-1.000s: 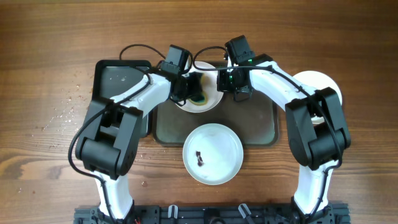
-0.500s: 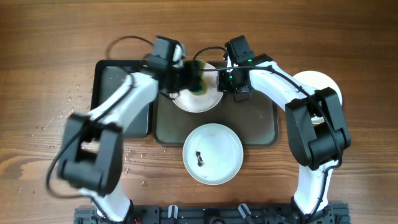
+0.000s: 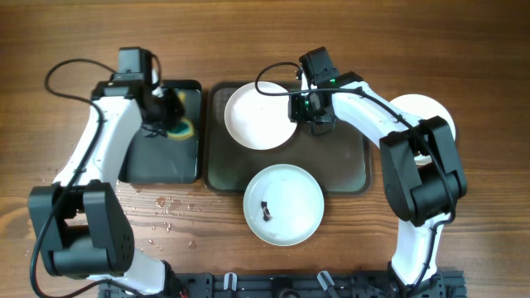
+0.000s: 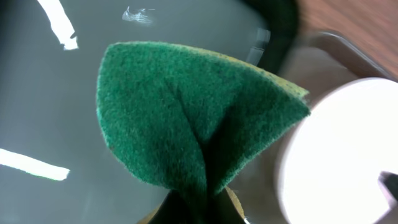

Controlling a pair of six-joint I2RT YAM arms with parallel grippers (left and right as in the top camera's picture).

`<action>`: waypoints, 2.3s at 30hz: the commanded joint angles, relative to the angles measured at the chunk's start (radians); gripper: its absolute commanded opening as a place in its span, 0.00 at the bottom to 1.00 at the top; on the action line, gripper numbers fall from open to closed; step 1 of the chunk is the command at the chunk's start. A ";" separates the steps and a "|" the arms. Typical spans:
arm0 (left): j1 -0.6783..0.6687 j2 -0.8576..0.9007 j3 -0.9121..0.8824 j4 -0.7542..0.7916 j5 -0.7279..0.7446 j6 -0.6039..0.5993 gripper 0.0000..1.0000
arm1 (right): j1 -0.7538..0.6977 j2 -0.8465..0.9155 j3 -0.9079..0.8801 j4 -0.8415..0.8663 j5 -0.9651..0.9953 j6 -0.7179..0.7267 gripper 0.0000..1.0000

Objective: Clean dirty plates on tray and stack at the side

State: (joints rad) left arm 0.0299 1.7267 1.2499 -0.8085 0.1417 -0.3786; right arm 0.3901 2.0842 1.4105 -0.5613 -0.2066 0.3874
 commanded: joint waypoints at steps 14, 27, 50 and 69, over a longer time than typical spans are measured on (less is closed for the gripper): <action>0.045 -0.019 -0.056 0.051 -0.081 0.148 0.04 | -0.182 -0.125 0.067 -0.243 0.171 -0.275 0.43; 0.045 -0.018 -0.081 0.084 -0.080 0.148 0.04 | -0.333 -0.124 0.066 -0.311 0.256 -0.283 0.35; 0.045 -0.018 -0.081 0.094 -0.080 0.148 0.04 | -0.335 -0.064 0.066 -0.254 0.207 -0.343 0.29; 0.045 -0.018 -0.081 0.095 -0.080 0.147 0.04 | -0.335 -0.031 -0.033 -0.151 0.154 -0.335 0.20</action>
State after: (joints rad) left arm 0.0761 1.7267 1.1770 -0.7174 0.0719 -0.2470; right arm 0.0532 2.0304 1.3968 -0.7189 -0.0292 0.0547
